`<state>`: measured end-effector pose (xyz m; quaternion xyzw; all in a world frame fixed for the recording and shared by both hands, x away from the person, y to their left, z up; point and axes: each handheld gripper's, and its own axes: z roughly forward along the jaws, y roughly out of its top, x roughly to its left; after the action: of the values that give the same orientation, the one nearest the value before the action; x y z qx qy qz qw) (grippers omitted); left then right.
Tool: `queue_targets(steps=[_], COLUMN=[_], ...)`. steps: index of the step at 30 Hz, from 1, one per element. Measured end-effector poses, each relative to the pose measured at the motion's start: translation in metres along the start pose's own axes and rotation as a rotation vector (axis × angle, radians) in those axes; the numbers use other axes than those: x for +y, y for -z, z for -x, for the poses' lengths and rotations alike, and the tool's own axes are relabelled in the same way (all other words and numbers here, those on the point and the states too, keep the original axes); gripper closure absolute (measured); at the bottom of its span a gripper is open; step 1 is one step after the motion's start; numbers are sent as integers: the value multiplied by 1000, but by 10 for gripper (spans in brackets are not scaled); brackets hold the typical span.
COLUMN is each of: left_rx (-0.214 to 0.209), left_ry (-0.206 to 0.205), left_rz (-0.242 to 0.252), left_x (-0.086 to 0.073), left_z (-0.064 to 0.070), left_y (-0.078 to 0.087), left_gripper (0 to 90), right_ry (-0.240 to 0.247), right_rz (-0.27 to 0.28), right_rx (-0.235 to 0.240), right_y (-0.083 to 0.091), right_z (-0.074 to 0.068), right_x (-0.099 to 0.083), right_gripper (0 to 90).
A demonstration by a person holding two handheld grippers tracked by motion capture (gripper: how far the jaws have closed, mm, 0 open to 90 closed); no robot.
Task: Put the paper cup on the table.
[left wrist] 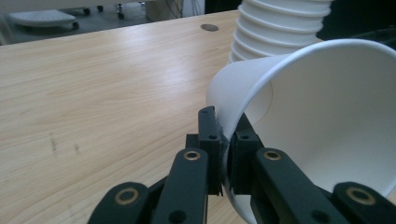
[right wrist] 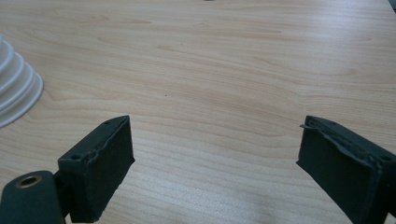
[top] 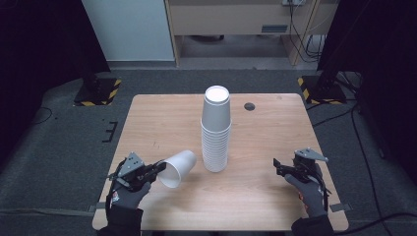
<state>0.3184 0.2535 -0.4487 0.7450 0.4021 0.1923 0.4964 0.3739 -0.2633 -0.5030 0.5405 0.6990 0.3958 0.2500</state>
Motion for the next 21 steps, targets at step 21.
queue_targets(steps=[21], left_rx=[159], left_ry=[106], left_rz=[-43], left_x=[10], left_z=[-27], left_y=[10], left_gripper=[857], right_ry=[101], right_rz=[-155], right_rx=[-35], right_y=[-17], right_z=[5], right_x=[-16], right_gripper=[106])
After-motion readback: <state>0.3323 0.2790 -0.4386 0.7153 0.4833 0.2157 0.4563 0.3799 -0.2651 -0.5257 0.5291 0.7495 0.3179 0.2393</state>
